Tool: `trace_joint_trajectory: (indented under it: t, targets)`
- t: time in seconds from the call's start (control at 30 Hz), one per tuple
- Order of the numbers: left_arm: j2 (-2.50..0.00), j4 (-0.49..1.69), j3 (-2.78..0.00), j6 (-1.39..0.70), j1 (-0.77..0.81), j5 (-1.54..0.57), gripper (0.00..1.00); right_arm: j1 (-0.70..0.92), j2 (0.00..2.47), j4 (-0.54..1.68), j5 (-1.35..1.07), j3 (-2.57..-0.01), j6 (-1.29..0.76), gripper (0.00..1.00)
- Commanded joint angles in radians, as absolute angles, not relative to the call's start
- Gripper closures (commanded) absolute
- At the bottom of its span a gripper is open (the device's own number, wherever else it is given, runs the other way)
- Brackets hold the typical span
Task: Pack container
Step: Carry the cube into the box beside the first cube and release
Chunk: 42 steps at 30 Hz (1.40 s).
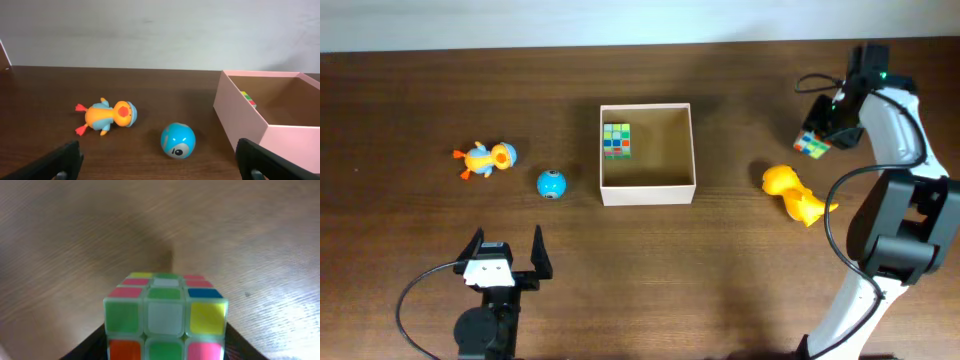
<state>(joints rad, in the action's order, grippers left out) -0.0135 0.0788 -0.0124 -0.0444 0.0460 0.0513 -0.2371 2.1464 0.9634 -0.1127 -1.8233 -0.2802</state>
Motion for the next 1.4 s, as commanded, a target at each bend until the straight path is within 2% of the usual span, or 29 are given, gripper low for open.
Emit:
trace_joint_trajectory:
  t: [0.0,0.13,0.27,0.43,0.57,1.07,1.2,1.37]
  targets:
    - [-0.006,0.081,-0.010,-0.025,0.052,0.041,0.01,-0.242,2.146,1.014,-0.349,-1.920,-0.129,0.52]
    - [-0.006,0.081,-0.010,-0.025,0.052,0.041,0.01,-0.233,2.144,1.110,-0.649,-2.026,-0.020,0.52]
    - [-0.006,0.081,-0.010,-0.025,0.052,0.041,0.01,-0.197,2.141,1.184,-0.833,-2.114,0.063,0.52]
    - [-0.006,0.081,-0.010,-0.025,0.052,0.041,0.01,-0.106,2.138,1.242,-0.984,-2.188,0.135,0.52]
    - [-0.006,0.081,-0.010,-0.025,0.052,0.041,0.01,-0.002,2.138,1.226,-0.972,-2.196,0.125,0.52]
    - [-0.006,0.081,-0.010,-0.025,0.052,0.041,0.01,0.420,2.159,1.128,-0.048,-2.194,-0.319,0.53]
    - [-0.006,0.081,-0.010,-0.025,0.052,0.041,0.01,0.475,2.199,1.115,0.075,-2.190,-0.401,0.54]
    - [-0.006,0.081,-0.010,-0.025,0.052,0.041,0.01,0.493,2.280,1.110,0.098,-2.189,-0.455,0.56]
